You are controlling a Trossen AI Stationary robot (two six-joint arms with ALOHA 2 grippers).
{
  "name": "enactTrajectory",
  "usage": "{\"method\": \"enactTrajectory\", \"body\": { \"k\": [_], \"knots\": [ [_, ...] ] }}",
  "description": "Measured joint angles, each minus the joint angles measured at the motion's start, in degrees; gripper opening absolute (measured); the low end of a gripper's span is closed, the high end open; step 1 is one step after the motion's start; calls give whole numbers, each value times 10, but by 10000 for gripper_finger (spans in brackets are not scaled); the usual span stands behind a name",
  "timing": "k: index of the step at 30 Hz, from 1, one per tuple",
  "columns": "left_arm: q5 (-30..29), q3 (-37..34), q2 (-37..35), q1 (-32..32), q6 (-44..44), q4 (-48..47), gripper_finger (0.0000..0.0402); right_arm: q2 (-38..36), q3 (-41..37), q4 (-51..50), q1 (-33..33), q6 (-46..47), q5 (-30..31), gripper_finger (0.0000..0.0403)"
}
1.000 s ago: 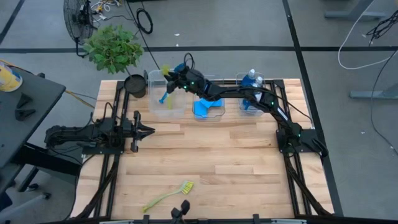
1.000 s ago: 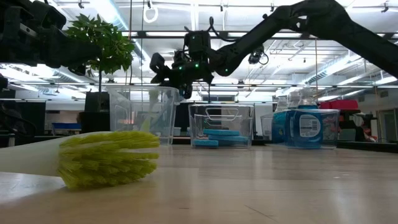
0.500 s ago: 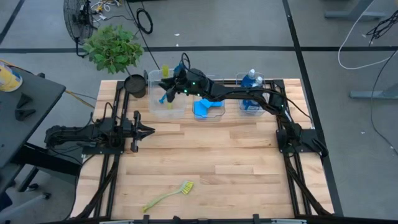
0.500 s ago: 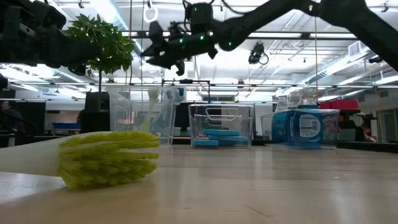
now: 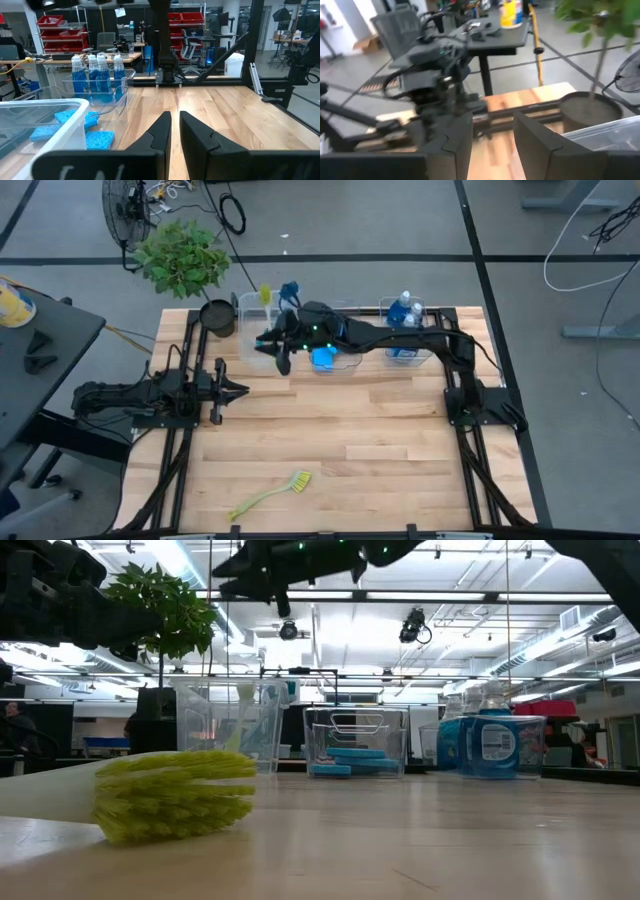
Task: Pick & Place Kitchen Sink Supplies
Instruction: Put the yellow cleaning brush into the left transparent bin
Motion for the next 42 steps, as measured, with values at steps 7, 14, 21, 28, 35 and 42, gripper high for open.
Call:
{"method": "enactTrajectory", "body": {
  "k": [7, 14, 21, 28, 35, 42],
  "knots": [
    [0, 0, 0, 0, 0, 0, 44, -9, 0, -61, 53, -6, -5, 144],
    [0, 0, 0, 0, 0, 0, 44, -9, 0, -102, 106, -30, -69, 144],
    [0, 0, 0, 0, 0, 0, 44, -9, 0, -105, 168, -56, -88, 144],
    [0, 0, 0, 0, 0, 0, 44, -9, 0, -102, 232, -127, -73, 144],
    [0, 0, 0, 0, 0, 0, 44, 7, 0, -61, 286, -193, 14, 144],
    [0, 0, 0, 0, 0, 0, 44, 36, 0, -35, 324, -158, 18, 144]
  ]
}}
